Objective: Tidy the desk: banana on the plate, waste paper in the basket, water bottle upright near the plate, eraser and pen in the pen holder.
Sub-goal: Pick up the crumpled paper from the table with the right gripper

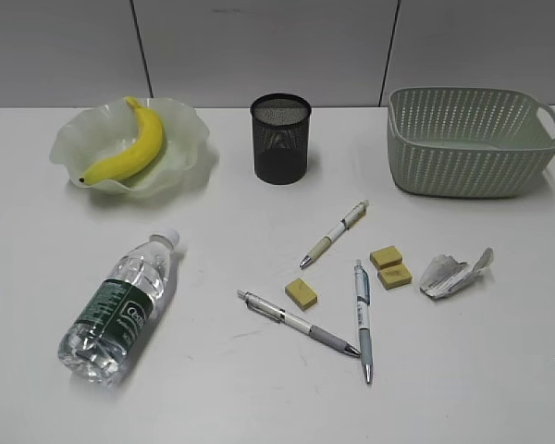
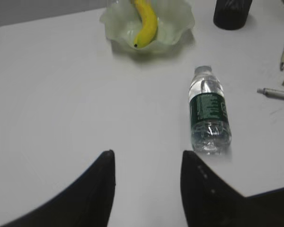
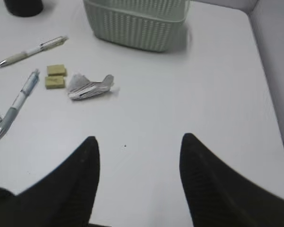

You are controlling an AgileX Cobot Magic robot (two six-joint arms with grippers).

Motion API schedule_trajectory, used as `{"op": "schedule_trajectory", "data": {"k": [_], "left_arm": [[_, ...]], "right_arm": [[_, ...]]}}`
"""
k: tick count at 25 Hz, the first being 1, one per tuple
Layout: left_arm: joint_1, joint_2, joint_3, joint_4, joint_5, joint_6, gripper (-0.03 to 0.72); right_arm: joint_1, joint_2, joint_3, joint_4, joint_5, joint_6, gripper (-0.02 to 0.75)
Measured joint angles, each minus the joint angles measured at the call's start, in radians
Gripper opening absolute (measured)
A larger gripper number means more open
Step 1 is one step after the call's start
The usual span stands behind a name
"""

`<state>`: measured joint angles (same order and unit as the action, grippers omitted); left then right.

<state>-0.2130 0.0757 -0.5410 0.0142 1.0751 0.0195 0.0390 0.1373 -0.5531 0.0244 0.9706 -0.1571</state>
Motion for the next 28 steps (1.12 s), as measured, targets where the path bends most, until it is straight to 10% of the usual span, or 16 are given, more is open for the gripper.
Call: {"op": "schedule_trajectory", "data": {"k": [6, 15, 28], "left_arm": [[0.000, -0.052, 0.003, -0.003, -0.014, -0.002, 0.331], [0.000, -0.052, 0.003, -0.003, -0.015, -0.002, 0.325], [0.000, -0.052, 0.003, -0.003, -0.016, -0.003, 0.319]], "right_arm": [[0.046, 0.345, -0.048, 0.208, -0.104, -0.315, 0.435], [0.150, 0.960, -0.268, 0.225, -0.118, -0.498, 0.437], [0.164, 1.594, -0.636, 0.177, -0.034, -0.091, 0.446]]}}
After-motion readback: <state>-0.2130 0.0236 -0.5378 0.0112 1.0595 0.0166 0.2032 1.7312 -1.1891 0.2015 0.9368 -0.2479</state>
